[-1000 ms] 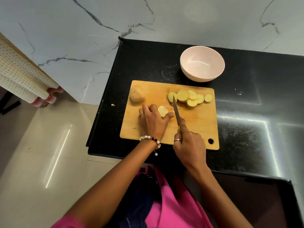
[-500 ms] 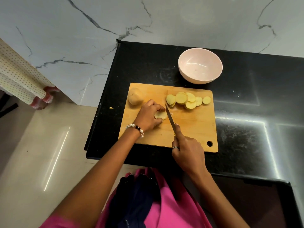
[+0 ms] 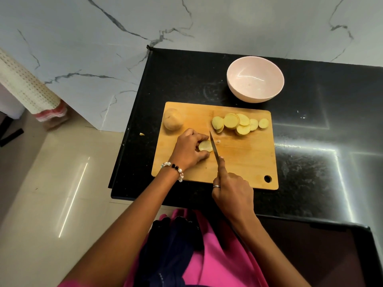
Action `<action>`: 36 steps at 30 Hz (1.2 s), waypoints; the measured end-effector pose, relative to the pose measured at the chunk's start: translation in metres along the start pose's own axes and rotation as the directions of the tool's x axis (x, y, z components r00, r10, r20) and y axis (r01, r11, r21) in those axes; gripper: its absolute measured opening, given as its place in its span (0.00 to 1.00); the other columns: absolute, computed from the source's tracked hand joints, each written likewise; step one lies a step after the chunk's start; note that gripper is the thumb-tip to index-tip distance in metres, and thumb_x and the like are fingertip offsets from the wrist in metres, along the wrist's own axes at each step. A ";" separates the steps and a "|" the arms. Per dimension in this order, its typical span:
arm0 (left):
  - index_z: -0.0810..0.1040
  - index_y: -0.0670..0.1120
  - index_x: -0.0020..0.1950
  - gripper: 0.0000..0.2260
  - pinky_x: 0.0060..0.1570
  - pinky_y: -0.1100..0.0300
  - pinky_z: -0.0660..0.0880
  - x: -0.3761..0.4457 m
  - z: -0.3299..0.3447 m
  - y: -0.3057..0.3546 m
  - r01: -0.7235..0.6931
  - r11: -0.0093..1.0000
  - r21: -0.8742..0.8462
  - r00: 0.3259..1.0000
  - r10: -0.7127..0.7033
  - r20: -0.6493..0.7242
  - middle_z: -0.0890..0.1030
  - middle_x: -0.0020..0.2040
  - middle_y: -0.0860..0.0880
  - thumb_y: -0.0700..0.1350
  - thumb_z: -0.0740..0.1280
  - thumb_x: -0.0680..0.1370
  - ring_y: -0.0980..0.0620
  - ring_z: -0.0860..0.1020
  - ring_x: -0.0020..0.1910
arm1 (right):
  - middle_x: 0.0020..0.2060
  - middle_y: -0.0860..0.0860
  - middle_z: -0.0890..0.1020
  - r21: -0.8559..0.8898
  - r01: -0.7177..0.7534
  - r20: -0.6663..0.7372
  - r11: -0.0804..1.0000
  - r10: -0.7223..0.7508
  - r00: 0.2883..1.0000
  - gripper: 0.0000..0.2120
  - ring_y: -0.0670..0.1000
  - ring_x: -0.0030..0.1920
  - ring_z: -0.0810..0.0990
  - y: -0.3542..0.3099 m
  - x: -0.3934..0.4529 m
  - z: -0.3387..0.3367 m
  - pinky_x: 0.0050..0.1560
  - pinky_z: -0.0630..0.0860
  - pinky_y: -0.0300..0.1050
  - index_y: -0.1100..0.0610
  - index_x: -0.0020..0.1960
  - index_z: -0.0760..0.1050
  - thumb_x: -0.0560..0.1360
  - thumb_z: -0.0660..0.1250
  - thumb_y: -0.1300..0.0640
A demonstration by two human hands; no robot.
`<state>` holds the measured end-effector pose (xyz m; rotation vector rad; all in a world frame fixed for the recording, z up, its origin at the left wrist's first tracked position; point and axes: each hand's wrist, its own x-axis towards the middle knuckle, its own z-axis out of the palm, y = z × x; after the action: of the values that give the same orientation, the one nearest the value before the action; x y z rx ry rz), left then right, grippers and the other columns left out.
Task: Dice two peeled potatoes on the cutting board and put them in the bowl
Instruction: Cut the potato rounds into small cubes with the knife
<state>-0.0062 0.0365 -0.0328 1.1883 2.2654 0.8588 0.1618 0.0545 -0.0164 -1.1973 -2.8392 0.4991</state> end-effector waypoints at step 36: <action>0.82 0.44 0.57 0.18 0.53 0.54 0.73 -0.003 0.045 0.014 -0.207 0.975 -0.087 0.978 0.205 -0.034 0.77 0.50 0.46 0.44 0.74 0.68 0.47 0.73 0.51 | 0.25 0.55 0.75 0.021 -0.203 -0.111 0.979 0.204 0.973 0.27 0.60 0.20 0.71 0.015 -0.022 0.006 0.23 0.57 0.41 0.60 0.69 0.71 0.70 0.59 0.58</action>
<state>0.0313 0.0547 -0.0547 1.3951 2.1246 1.0466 0.1870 0.0471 -0.0246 -1.4747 -2.6325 0.4348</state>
